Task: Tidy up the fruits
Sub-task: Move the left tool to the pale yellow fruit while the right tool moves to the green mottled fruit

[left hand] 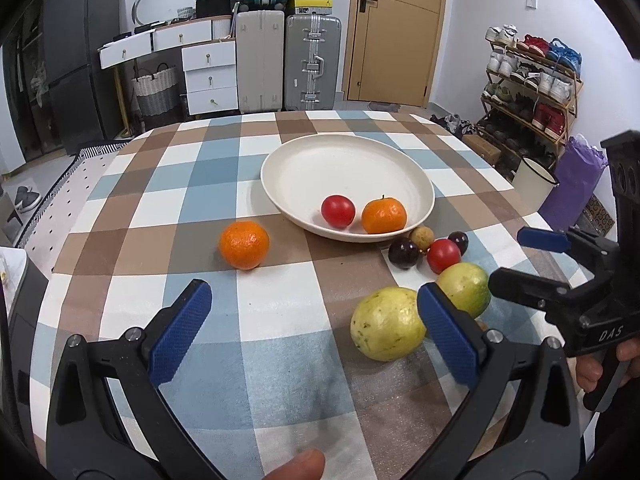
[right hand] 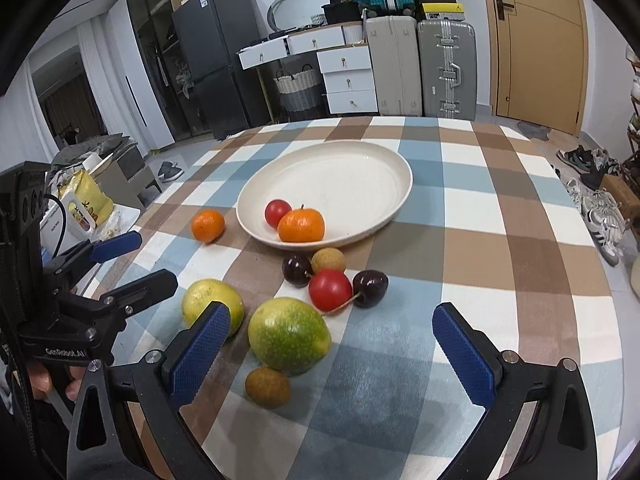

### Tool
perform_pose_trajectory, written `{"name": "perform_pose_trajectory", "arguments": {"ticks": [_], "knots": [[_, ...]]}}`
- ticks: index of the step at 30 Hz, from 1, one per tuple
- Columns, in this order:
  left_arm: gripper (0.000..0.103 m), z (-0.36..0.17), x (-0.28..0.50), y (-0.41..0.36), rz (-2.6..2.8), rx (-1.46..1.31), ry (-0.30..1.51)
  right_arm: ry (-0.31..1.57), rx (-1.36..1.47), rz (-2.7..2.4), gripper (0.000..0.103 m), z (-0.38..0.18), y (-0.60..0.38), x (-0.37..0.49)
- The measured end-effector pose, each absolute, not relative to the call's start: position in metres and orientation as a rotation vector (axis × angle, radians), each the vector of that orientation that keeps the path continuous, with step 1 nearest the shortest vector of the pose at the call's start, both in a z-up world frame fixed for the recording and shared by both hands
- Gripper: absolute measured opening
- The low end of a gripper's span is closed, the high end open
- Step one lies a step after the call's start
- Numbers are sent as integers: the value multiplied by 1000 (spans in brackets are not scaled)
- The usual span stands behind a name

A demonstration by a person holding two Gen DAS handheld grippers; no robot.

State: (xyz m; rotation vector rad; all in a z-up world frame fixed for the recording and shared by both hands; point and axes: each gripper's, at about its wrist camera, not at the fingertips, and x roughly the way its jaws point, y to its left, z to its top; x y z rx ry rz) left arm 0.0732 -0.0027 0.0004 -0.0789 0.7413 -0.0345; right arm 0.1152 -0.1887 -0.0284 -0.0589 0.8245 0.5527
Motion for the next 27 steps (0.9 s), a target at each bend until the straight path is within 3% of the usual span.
{"name": "perform_pose_trajectory", "arguments": {"ticks": [20,23,27], "knots": [[103,-19,81,-8,-106,-67,830,914,-10,585,100,-59,-176,120],[103,-22,83,-8,-108,-67,835,924,-10,584,97,-62,-174,123],[103,-25,84,-7,-109,-77,845,937,1,586,84,-65,-174,125]]}}
